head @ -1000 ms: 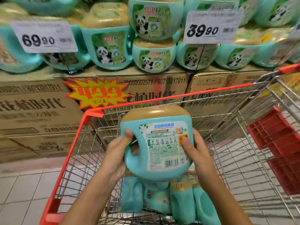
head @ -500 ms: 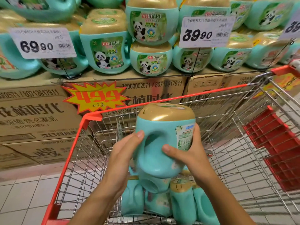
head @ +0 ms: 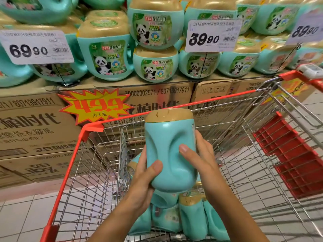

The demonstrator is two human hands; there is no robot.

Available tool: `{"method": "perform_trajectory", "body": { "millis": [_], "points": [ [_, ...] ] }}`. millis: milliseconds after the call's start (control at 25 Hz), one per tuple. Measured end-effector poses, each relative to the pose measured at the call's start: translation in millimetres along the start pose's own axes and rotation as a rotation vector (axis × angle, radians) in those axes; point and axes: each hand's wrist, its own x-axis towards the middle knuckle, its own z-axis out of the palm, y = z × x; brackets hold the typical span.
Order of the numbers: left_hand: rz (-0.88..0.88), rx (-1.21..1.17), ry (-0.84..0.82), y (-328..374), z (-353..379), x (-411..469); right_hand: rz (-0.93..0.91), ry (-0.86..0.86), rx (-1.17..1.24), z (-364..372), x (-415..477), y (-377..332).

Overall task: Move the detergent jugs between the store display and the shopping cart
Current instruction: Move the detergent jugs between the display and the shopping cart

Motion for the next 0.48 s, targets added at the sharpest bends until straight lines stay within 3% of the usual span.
{"method": "perform_trajectory", "body": {
  "millis": [160,320,480],
  "points": [
    [0.088,0.280,0.137,4,6,1,0.005,-0.147,0.252,-1,1,2],
    [0.052,0.477,0.006,17,-4,-3,0.083,-0.086,0.281,-16,14,21],
    [-0.015,0.476,0.135,32,-25,13,0.085,-0.137,0.465,-39,18,38]
  ]
}}
